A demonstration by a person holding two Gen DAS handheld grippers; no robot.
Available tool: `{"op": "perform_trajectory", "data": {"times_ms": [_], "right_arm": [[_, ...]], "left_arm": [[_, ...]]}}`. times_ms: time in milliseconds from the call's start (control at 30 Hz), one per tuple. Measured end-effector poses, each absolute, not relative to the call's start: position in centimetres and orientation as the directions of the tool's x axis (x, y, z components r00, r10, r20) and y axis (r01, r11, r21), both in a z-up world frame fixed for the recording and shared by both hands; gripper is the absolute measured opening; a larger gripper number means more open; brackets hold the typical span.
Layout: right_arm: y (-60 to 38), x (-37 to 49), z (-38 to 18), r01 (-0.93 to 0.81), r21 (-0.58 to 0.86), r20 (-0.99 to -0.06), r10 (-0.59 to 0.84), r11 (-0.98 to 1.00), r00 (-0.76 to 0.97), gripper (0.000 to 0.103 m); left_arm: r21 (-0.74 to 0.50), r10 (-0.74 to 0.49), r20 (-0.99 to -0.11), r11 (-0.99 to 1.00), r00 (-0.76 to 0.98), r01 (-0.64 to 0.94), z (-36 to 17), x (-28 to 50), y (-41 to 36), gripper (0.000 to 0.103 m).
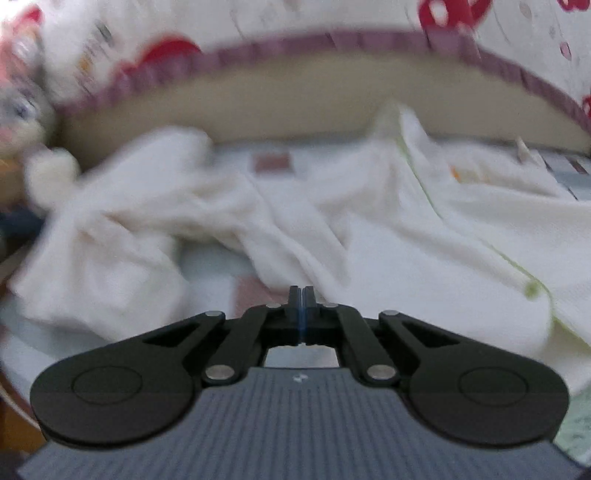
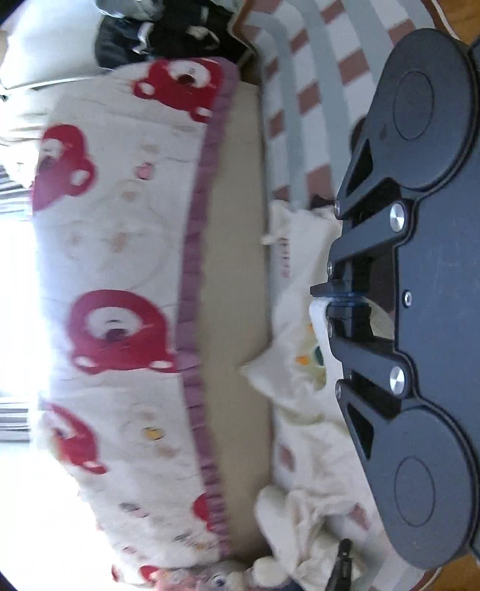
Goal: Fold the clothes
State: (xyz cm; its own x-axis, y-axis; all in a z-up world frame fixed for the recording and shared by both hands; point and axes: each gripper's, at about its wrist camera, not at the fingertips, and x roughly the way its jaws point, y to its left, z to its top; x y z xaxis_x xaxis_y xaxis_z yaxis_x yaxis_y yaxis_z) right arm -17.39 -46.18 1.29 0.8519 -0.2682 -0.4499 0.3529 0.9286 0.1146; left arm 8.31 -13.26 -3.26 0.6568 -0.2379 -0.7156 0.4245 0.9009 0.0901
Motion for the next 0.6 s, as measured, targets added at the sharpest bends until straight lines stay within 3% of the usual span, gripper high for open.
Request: {"op": "perform_trajectory", "data": {"times_ms": [100, 367, 467, 600], "right_arm": [[-46.4, -19.7, 2.5, 0.323, 0.196, -0.463, -0.203, 0.926, 0.863, 0.002], [-46.5, -23.0, -3.2, 0.381, 0.202, -0.617, -0.185, 0.902, 0.765, 0.002], [-46.4, -25.0, -3.6, 0.398, 0.17, -0.61, -0.221, 0.902, 0.761, 0.002], [-46.6, -27.3, -3.0, 0.421, 0.111, -0.586, -0.283, 0.9, 0.759, 0.001]], "left_arm": [[0.07, -0.273, -0.734, 0.88, 0.622, 0.469, -3.1, 7.3, -15.0, 0.0], [0.01, -0.359, -0.776, 0.815, 0.519, 0.579, -2.7, 4.6, -19.5, 0.003], [-0.014, -0.388, -0.789, 0.787, 0.477, 0.617, -2.6, 3.6, -21.2, 0.004], [-0.043, -0.425, -0.803, 0.741, 0.418, 0.67, -2.7, 2.2, -24.5, 0.013]]}}
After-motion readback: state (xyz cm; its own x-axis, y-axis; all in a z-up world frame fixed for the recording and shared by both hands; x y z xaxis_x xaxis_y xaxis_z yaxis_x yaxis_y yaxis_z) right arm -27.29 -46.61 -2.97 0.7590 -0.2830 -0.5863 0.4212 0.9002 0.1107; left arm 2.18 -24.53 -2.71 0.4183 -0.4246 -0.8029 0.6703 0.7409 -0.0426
